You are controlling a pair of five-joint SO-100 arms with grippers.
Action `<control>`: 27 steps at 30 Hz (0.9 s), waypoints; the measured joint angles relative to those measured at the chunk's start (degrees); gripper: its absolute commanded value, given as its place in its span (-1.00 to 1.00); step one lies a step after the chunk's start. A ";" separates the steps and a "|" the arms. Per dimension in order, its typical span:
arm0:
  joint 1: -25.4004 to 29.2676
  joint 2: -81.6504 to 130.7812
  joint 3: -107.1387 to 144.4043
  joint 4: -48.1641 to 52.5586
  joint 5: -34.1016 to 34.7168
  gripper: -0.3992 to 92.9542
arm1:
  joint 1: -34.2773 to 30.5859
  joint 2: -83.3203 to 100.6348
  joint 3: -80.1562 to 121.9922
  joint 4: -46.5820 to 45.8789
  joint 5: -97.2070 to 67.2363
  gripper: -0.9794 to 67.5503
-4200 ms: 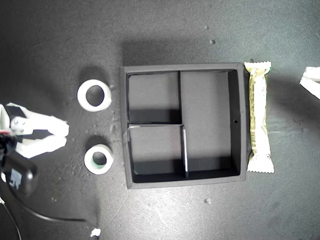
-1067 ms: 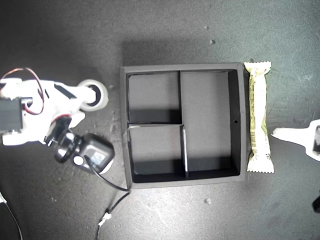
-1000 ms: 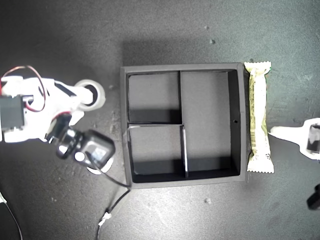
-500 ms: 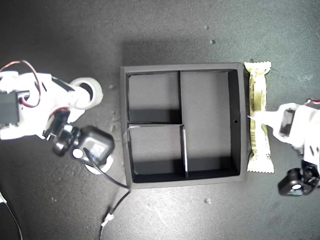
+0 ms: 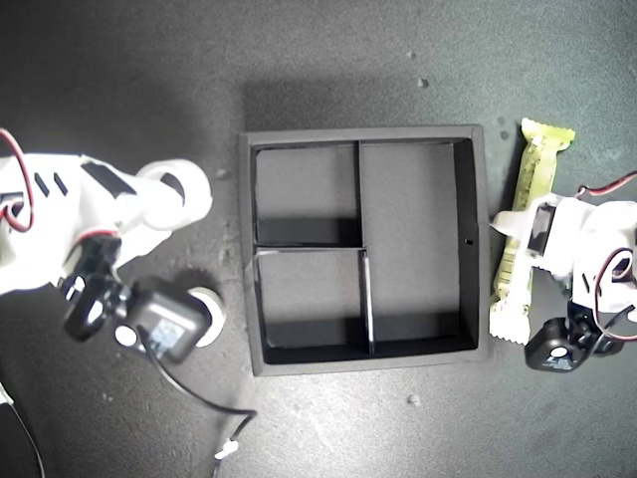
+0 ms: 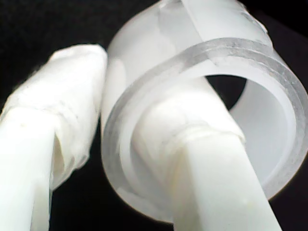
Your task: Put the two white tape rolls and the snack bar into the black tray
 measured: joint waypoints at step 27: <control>0.70 -26.46 -37.00 10.02 6.86 -0.96 | -9.93 -7.91 -47.81 23.99 -0.35 -0.93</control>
